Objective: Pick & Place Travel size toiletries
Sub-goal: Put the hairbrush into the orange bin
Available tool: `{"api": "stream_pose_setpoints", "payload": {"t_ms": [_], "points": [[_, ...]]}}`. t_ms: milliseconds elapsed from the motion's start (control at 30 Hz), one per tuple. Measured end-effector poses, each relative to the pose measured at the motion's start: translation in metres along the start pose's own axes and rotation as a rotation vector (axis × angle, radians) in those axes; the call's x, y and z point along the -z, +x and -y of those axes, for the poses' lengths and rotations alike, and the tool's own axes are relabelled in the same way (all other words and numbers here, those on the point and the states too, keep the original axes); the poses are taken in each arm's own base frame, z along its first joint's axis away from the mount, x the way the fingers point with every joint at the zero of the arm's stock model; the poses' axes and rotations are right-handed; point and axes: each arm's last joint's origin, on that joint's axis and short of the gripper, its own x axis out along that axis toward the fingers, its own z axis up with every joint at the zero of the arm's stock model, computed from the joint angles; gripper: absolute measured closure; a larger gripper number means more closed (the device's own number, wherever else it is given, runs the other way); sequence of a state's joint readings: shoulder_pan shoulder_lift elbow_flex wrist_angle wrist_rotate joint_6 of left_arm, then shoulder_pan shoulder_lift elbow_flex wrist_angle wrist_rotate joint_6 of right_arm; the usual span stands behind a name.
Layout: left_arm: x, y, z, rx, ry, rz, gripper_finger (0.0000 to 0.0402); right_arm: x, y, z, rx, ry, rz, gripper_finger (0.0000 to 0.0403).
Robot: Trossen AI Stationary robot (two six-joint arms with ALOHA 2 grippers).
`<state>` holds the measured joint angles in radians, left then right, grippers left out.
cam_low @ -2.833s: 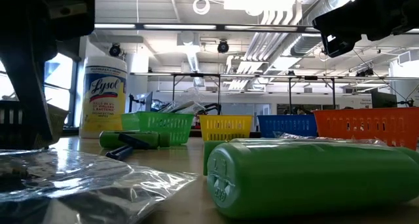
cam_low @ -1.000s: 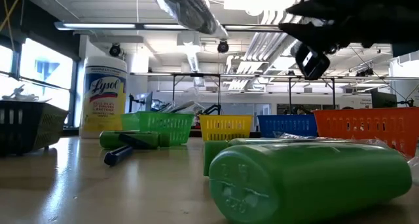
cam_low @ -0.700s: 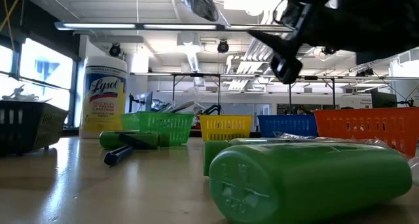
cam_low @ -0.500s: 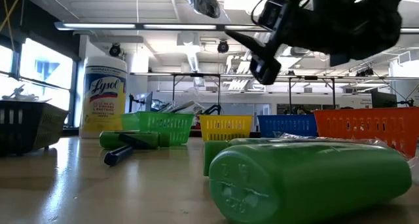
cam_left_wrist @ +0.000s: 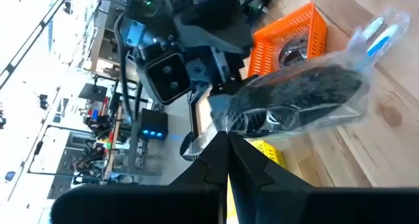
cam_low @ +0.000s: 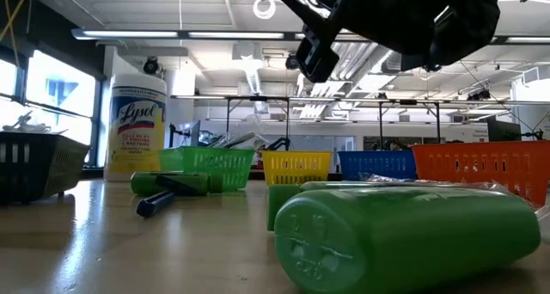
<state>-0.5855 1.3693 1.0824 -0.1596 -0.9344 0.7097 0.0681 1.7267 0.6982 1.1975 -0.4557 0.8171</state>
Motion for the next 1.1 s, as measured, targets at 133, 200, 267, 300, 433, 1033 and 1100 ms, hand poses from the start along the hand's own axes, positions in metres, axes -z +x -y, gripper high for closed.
{"api": "stream_pose_setpoints", "payload": {"t_ms": [133, 200, 267, 300, 433, 1033, 1100], "points": [[0.002, 0.003, -0.002, -0.01, -0.012, -0.014, 0.0401, 0.003, 0.002, 0.001, 0.027, -0.016, -0.021, 0.0275], [0.003, 0.004, -0.003, -0.013, -0.012, -0.019, 0.0401, 0.003, 0.002, 0.001, 0.023, -0.024, -0.018, 0.0309], [0.003, 0.004, -0.003, -0.012, -0.014, -0.019, 0.0401, 0.003, 0.002, 0.001, 0.017, -0.066, -0.028, 0.0342], [0.003, 0.004, -0.003, -0.011, -0.016, -0.018, 0.0401, 0.004, 0.002, 0.001, 0.013, -0.094, -0.033, 0.0359], [0.003, 0.004, -0.003, -0.011, -0.015, -0.018, 0.0401, 0.004, 0.002, 0.0, -0.004, -0.15, -0.045, 0.0379], [0.032, -0.082, -0.016, -0.071, -0.451, -0.05, 0.034, 0.0, -0.002, 0.003, -0.065, -0.19, -0.114, 0.0368], [0.045, -0.091, -0.01, -0.048, -0.554, -0.064, 0.0344, -0.005, -0.006, 0.004, -0.05, -0.184, -0.134, 0.0362]]}}
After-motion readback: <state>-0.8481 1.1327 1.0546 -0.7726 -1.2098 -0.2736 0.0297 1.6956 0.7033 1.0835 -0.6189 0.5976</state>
